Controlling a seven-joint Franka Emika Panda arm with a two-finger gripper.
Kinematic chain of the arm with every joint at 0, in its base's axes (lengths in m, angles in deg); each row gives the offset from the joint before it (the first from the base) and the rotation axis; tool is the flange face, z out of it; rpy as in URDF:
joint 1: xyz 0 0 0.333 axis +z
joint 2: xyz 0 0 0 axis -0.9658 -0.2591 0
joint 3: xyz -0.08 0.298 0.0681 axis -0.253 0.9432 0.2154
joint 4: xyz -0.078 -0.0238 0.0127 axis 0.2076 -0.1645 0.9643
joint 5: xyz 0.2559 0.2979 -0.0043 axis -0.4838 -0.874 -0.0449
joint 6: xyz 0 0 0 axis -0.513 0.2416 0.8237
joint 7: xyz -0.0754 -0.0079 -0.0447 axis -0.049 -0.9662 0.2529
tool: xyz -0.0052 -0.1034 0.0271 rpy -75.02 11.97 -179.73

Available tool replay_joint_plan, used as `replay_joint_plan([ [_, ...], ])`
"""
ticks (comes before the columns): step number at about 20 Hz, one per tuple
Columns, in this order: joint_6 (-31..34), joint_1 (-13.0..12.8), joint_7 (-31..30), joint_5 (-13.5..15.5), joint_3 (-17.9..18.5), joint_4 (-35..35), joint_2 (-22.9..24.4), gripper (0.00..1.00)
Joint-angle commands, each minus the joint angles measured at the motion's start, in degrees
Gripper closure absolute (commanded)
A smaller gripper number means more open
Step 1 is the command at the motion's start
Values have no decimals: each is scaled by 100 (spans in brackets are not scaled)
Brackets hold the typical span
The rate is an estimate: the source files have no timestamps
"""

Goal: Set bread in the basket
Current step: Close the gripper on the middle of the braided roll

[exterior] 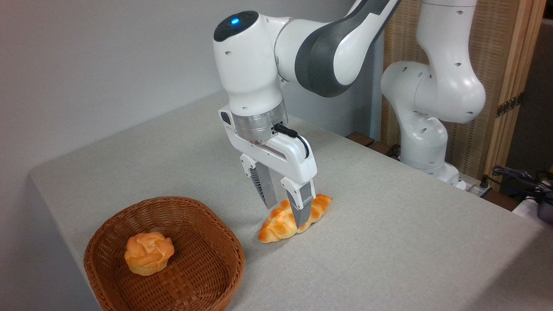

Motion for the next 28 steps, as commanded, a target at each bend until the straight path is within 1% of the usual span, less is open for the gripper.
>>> replay_joint_plan([
  [1, 94, -139, 37, 101, 36, 134, -85, 0],
  [7, 85, -166, 55, 101, 36, 275, -217, 0],
  [8, 76, -157, 64, 101, 37, 266, -217, 5],
  [9, 76, -157, 90, 101, 37, 266, -217, 19],
  [10, 76, -157, 125, 101, 37, 266, -217, 31],
  [11, 85, -157, 151, 101, 37, 266, -217, 47],
  [12, 85, -157, 195, 101, 37, 266, -235, 55],
  [17, 85, -157, 248, 92, 45, 266, -244, 60],
  [19, 94, -157, 248, 92, 45, 266, -244, 69],
  [20, 94, -157, 257, 92, 45, 266, -244, 72],
  [24, 94, -157, 301, 92, 45, 257, -244, 72],
  [28, 103, -157, 354, 92, 45, 257, -244, 75],
])
